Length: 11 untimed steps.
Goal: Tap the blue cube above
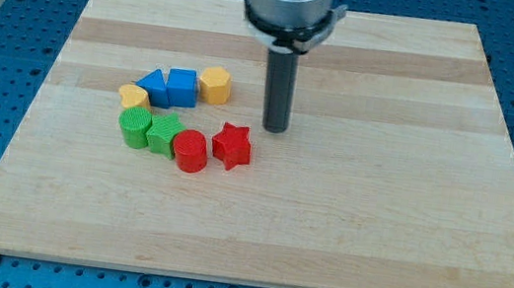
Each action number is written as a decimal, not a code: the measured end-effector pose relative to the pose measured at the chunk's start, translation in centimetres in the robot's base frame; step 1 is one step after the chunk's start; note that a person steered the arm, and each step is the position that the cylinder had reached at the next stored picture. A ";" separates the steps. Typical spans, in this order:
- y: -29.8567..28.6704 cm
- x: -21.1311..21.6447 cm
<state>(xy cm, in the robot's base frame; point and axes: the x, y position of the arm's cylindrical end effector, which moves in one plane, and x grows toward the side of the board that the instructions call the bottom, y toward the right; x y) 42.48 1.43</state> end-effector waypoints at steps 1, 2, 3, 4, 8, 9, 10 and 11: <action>1.7 -1.1; 1.8 -5.0; -2.3 -6.6; -7.7 -7.2; -12.6 -8.2; -12.2 -7.1; -12.2 -6.4; -11.9 -6.0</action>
